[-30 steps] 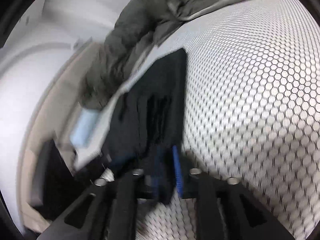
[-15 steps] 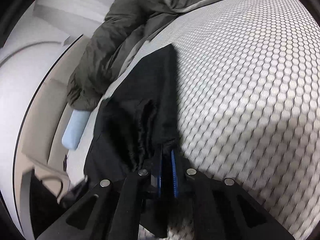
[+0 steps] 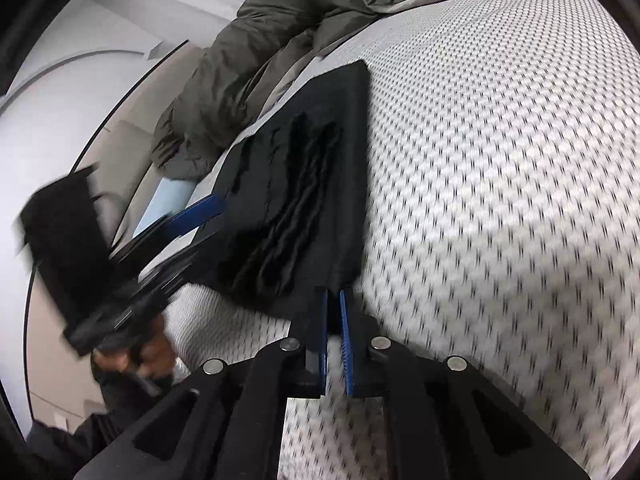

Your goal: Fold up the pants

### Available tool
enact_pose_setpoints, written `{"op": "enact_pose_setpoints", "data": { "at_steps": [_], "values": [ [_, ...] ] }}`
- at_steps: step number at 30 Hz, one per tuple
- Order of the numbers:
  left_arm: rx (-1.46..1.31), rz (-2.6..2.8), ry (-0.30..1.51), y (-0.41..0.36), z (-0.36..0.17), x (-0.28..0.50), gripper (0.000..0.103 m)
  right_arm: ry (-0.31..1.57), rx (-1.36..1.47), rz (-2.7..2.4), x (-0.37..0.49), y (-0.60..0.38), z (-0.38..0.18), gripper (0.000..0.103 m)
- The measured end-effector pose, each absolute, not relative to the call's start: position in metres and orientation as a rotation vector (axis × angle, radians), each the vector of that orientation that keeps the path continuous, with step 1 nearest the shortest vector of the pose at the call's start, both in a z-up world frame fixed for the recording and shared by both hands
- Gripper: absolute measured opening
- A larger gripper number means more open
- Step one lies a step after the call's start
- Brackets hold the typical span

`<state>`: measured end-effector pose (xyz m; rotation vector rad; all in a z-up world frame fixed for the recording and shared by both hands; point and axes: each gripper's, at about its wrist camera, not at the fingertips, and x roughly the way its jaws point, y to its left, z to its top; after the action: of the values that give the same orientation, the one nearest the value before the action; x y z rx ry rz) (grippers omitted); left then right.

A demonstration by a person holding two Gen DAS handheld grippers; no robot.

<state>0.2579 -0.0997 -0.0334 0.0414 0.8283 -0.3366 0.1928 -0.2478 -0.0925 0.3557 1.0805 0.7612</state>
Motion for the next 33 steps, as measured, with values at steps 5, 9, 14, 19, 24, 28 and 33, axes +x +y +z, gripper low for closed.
{"op": "enact_pose_setpoints", "data": {
  "at_steps": [5,9,14,19,24,28,33],
  "values": [
    [0.14,-0.34,0.838,-0.114,-0.046,0.259,0.073,0.999,0.406,0.725,0.19,-0.262,-0.076,0.032],
    [0.128,-0.35,0.842,-0.114,-0.052,0.258,0.073,1.053,0.416,0.736,0.207,-0.249,-0.085,0.044],
    [0.088,-0.36,0.814,-0.11,-0.047,0.252,0.073,1.049,0.298,0.732,0.19,-0.237,-0.087,0.004],
    [0.065,-0.361,0.797,-0.104,-0.039,0.248,0.073,1.038,0.265,0.821,0.162,-0.231,-0.083,0.002],
    [0.098,-0.382,0.785,-0.103,-0.03,0.229,0.073,1.048,0.281,0.792,0.162,-0.243,-0.08,0.009],
    [0.098,-0.381,0.73,-0.084,-0.017,0.206,0.073,0.954,0.375,0.768,0.168,-0.254,-0.066,0.03],
    [0.017,-0.279,0.682,-0.042,-0.008,0.196,0.081,1.006,0.375,0.671,0.203,-0.233,-0.088,0.051]
  ]
}}
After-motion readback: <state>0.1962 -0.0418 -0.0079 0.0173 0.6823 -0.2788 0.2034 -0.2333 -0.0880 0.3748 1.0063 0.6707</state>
